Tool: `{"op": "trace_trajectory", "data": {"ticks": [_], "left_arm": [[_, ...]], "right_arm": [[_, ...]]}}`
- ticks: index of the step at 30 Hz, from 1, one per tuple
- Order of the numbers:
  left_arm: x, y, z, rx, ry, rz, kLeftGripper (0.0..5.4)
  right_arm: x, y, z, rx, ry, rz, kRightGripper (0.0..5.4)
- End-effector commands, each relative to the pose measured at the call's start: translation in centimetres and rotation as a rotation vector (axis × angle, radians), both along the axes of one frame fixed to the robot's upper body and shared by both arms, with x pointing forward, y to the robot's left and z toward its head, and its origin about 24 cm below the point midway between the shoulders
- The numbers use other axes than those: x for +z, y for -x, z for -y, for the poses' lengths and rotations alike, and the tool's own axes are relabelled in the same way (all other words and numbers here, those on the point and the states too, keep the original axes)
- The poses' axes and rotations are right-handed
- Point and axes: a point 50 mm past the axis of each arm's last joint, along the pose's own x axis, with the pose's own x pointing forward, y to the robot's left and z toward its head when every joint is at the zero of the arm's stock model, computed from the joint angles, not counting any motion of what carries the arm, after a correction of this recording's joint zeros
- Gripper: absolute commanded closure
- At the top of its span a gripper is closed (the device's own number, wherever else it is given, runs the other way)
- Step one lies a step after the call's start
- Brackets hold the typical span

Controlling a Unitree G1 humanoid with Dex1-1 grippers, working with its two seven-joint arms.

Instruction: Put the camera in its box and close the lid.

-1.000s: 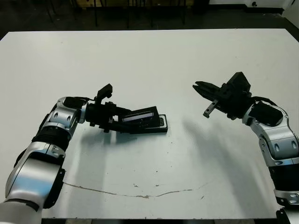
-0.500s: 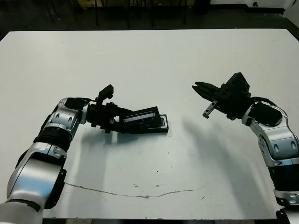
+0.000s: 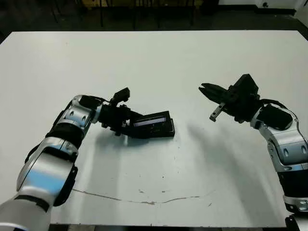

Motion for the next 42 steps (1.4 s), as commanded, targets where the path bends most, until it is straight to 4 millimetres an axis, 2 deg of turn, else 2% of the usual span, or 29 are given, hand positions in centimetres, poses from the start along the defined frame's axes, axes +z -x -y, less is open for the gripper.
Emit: {"op": "trace_trajectory", "data": {"ticks": [1, 10, 26, 36, 42], "left_arm": [[-3.1, 2.0, 2.3, -0.128, -0.047, -0.124, 2.6], [-3.7, 2.4, 3.0, -0.18, -0.056, -0.1, 2.6], [-3.3, 2.2, 4.9, -0.245, -0.111, -0.108, 2.6], [-3.6, 1.9, 3.7, -0.224, -0.205, -0.075, 2.6], [-4.0, 1.9, 3.3, -0.179, -0.242, -0.118, 2.6]], "right_arm": [[-0.7, 0.1, 0.7, -0.013, 0.01, -0.038, 5.4], [-0.7, 0.1, 0.5, -0.008, -0.002, -0.053, 5.4], [-1.1, 0.3, 0.4, -0.016, -0.003, -0.063, 5.4], [-1.2, 0.4, 0.5, -0.023, 0.0, -0.069, 5.4], [-1.2, 0.5, 0.2, -0.016, 0.005, -0.065, 5.4]]}}
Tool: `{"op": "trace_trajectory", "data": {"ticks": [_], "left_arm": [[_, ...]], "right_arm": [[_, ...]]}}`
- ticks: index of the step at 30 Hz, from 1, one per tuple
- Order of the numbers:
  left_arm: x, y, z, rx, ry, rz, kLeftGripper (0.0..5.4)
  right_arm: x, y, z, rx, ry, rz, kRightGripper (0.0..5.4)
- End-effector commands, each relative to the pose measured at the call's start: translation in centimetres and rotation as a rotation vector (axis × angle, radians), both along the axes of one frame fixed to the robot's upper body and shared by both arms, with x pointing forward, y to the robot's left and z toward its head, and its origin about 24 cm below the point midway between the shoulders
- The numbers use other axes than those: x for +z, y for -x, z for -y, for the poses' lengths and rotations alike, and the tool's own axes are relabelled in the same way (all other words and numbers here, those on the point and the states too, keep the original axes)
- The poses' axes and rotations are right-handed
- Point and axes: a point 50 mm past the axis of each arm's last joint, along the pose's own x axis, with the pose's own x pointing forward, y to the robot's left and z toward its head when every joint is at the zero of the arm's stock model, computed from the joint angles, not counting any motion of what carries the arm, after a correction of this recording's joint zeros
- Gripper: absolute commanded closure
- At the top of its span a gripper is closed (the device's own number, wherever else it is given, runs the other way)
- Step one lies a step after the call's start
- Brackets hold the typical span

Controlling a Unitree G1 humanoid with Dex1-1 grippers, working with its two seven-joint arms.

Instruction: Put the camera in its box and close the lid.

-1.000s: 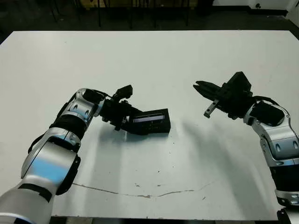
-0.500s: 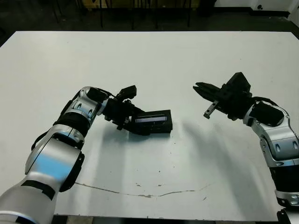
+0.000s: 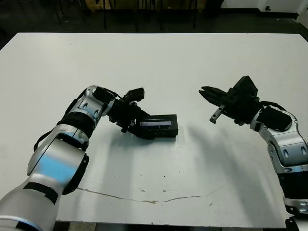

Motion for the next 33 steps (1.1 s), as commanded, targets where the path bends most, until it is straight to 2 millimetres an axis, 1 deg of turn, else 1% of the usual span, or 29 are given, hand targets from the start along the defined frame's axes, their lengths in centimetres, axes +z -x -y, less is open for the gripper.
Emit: {"op": "trace_trajectory", "data": {"ticks": [1, 7, 10, 13, 17, 21, 29, 33], "left_arm": [[-4.4, 2.6, 1.6, -0.056, -0.109, -0.169, 2.6], [-4.5, 2.6, 1.8, -0.022, -0.091, -0.169, 2.6], [-4.9, 2.7, 1.7, 0.019, -0.092, -0.194, 2.6], [-5.2, 2.8, 1.4, 0.022, -0.115, -0.146, 2.6], [-5.5, 2.8, 0.9, 0.037, -0.107, -0.1, 1.9], [-5.3, 2.6, 0.5, 0.0, -0.119, -0.005, 1.25], [-5.4, 2.7, -0.6, 0.017, -0.118, 0.006, 0.02], [-5.5, 2.9, -1.2, -0.006, -0.118, 0.026, 0.02]], "right_arm": [[-0.6, 0.3, 0.1, -0.008, 0.017, -0.023, 5.4], [-0.7, 0.4, -0.1, -0.008, 0.021, -0.015, 5.4], [-0.7, 0.5, -0.1, -0.016, 0.016, -0.027, 5.4], [-0.8, 0.5, 0.0, -0.024, -0.003, -0.041, 5.4], [-0.9, 0.6, 0.0, -0.023, 0.001, -0.037, 5.4], [-0.9, 0.6, -0.1, -0.022, 0.012, -0.038, 5.4], [-0.7, 0.6, -0.1, -0.025, 0.007, -0.048, 5.4], [-0.8, 0.6, -0.1, -0.022, -0.001, -0.05, 5.4]]}}
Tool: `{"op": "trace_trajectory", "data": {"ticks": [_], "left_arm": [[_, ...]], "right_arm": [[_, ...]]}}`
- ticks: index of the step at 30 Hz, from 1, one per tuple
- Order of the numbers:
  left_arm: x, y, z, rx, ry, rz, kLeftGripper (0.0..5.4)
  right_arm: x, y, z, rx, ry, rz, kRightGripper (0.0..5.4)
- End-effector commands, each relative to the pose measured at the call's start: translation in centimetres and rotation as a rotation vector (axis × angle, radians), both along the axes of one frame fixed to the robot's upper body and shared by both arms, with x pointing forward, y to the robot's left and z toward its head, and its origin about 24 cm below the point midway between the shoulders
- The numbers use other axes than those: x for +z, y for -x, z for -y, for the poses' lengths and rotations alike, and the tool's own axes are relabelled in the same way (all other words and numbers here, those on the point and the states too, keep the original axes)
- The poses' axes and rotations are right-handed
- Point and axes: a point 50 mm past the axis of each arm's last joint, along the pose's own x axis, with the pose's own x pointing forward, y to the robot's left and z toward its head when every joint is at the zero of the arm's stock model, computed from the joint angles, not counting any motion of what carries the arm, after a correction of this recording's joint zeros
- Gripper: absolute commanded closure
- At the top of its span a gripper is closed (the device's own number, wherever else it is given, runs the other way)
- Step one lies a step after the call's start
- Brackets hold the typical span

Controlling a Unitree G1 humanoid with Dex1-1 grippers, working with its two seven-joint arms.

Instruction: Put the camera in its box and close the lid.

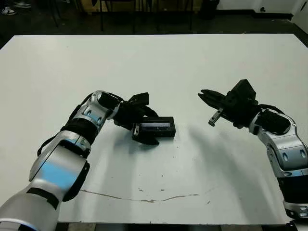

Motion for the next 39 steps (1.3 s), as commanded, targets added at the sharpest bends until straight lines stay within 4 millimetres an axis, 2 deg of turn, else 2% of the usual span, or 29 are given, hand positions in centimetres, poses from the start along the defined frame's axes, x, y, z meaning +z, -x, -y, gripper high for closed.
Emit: {"op": "trace_trajectory", "data": {"ticks": [1, 4, 8, 14, 19, 24, 30, 32, 36, 39], "left_arm": [[-4.4, 2.5, -1.9, -0.004, -0.14, -0.134, 0.02], [-4.4, 2.6, -2.9, 0.021, -0.131, -0.134, 0.02], [-4.0, 2.8, -5.1, 0.076, -0.09, -0.08, 0.02], [-2.7, 3.5, -9.2, 0.198, -0.01, -0.002, 0.02], [-1.0, 5.3, -12.8, 0.288, -0.003, 0.042, 0.02], [0.9, 7.3, -14.4, 0.342, 0.001, 0.029, 0.02], [3.1, 8.9, -15.1, 0.475, 0.048, 0.126, 0.02], [3.9, 9.0, -14.8, 0.618, 0.118, 0.202, 0.02], [5.3, 9.1, -11.9, 0.967, 0.32, 0.46, 0.18], [6.0, 9.0, -8.9, 1.139, 0.544, 0.542, 0.61]], "right_arm": [[-0.4, 0.1, 0.2, -0.009, 0.001, -0.03, 5.4], [-0.4, 0.1, 0.2, -0.012, 0.002, -0.03, 5.4], [-0.3, 0.2, 0.3, -0.015, 0.013, -0.028, 5.4], [-0.4, 0.1, 0.3, -0.009, 0.003, -0.024, 5.4], [-0.4, 0.1, 0.3, -0.011, 0.007, -0.023, 5.4], [-0.4, 0.1, 0.2, -0.011, 0.01, -0.025, 5.4], [-0.5, 0.2, 0.1, -0.018, 0.014, -0.026, 5.4], [-0.6, 0.2, 0.2, -0.021, 0.006, -0.031, 5.4], [-0.8, 0.2, 0.2, -0.034, -0.008, -0.025, 5.4], [-0.9, 0.3, 0.1, -0.044, -0.019, -0.022, 5.4]]}}
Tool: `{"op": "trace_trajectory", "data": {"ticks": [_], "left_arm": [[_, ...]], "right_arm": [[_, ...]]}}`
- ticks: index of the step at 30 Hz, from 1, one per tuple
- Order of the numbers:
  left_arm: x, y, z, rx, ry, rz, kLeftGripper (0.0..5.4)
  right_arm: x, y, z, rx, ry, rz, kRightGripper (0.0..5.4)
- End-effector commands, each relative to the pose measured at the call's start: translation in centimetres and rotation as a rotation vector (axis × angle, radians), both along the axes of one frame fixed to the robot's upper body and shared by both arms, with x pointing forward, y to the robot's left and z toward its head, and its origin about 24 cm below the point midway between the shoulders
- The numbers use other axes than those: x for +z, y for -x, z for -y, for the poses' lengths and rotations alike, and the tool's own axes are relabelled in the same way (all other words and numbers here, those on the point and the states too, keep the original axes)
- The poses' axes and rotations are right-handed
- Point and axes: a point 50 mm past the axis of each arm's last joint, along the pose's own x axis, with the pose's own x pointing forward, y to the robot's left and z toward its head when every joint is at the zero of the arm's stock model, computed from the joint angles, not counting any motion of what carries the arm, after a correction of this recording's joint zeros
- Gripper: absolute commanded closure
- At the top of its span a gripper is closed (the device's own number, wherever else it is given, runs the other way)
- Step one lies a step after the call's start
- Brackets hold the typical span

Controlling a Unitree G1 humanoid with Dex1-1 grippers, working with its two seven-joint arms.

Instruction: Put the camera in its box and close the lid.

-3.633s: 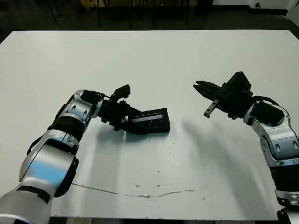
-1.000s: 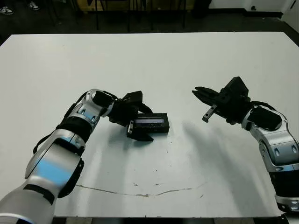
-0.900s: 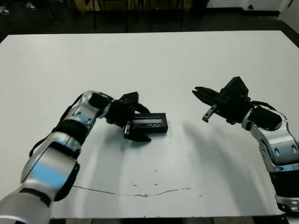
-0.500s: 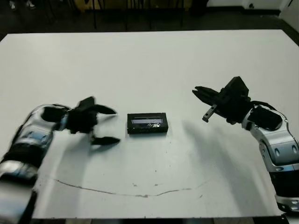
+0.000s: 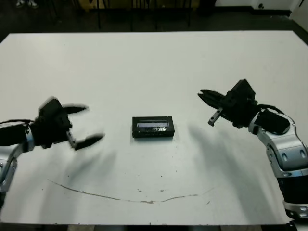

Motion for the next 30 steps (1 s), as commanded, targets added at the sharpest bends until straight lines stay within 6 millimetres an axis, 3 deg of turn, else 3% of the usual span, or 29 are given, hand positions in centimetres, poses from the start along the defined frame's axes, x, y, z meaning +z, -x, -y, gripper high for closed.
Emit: {"op": "trace_trajectory", "data": {"ticks": [1, 7, 11, 16, 24, 30], "left_arm": [[0.2, 0.2, 3.2, 0.213, 0.235, 0.124, 0.8], [0.8, -1.0, 9.6, 0.233, 0.366, 0.112, 1.95], [-0.2, -2.0, 11.8, 0.251, 0.309, 0.03, 2.73], [-1.9, -3.2, 12.7, 0.273, 0.254, -0.104, 3.71], [-4.5, -2.5, 13.3, 0.199, 0.084, -0.262, 5.28], [-7.1, -1.8, 12.2, 0.22, -0.047, -0.381, 5.38]], "right_arm": [[-1.0, 0.3, 0.2, -0.034, -0.025, -0.032, 5.4], [-0.8, 0.6, 0.1, -0.07, -0.084, -0.003, 5.4], [-0.7, 1.3, 0.4, -0.149, -0.184, -0.008, 5.4], [-0.6, 2.4, 0.8, -0.237, -0.222, 0.025, 5.4], [-0.7, 3.0, 0.9, -0.265, -0.247, 0.027, 5.4], [-0.4, 3.0, 0.7, -0.254, -0.244, 0.032, 5.4]]}}
